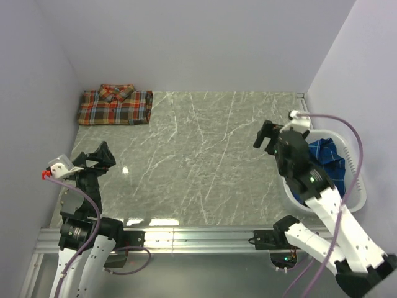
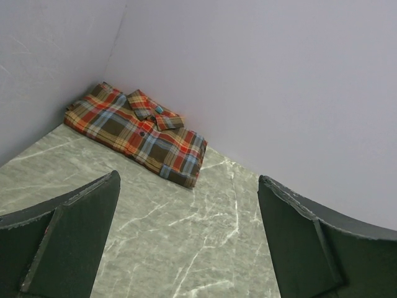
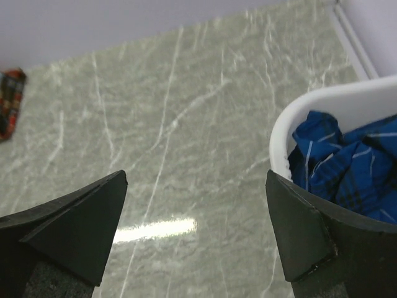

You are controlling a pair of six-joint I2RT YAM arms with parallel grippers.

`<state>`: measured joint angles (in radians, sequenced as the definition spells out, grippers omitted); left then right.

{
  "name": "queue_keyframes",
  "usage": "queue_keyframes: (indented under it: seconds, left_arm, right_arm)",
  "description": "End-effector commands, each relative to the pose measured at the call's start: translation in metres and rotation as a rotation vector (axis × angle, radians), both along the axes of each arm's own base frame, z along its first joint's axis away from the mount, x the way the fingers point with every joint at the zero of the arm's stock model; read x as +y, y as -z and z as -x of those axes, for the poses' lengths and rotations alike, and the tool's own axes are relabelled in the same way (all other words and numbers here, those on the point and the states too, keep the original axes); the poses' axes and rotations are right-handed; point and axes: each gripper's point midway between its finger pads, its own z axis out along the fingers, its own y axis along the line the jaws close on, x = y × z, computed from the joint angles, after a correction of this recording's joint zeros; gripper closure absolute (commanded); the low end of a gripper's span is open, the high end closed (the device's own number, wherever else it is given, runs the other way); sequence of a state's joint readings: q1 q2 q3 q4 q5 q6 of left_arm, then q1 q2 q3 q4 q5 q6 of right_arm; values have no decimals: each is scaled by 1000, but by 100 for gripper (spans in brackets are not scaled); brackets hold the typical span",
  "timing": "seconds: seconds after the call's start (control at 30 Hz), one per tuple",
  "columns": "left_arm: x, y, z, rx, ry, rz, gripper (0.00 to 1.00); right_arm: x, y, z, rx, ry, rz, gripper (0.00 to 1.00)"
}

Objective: Fold and stack the long sleeve shirts
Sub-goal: Grab the shirt from the pile

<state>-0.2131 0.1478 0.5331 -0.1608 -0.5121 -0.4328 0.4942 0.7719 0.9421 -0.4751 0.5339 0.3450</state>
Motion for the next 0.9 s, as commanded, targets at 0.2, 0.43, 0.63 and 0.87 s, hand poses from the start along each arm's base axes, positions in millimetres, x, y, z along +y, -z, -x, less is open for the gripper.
queue_keyframes:
  seconds: [0.2, 0.43, 0.63, 0.87]
  left_arm:
    - [-14, 7, -5, 28, 64, 54, 1]
    - [-23, 8, -7, 48, 103, 28, 1]
    - [-24, 7, -4, 43, 114, 4, 1]
    - [-24, 6, -2, 35, 114, -1, 1]
  right_arm:
    - [-70, 40, -26, 312, 392, -63, 0]
    - [-124, 79, -15, 389, 645, -168, 0]
    - [-159, 135, -3, 501, 798, -265, 0]
    - [-166, 196, -23, 546, 827, -391, 0]
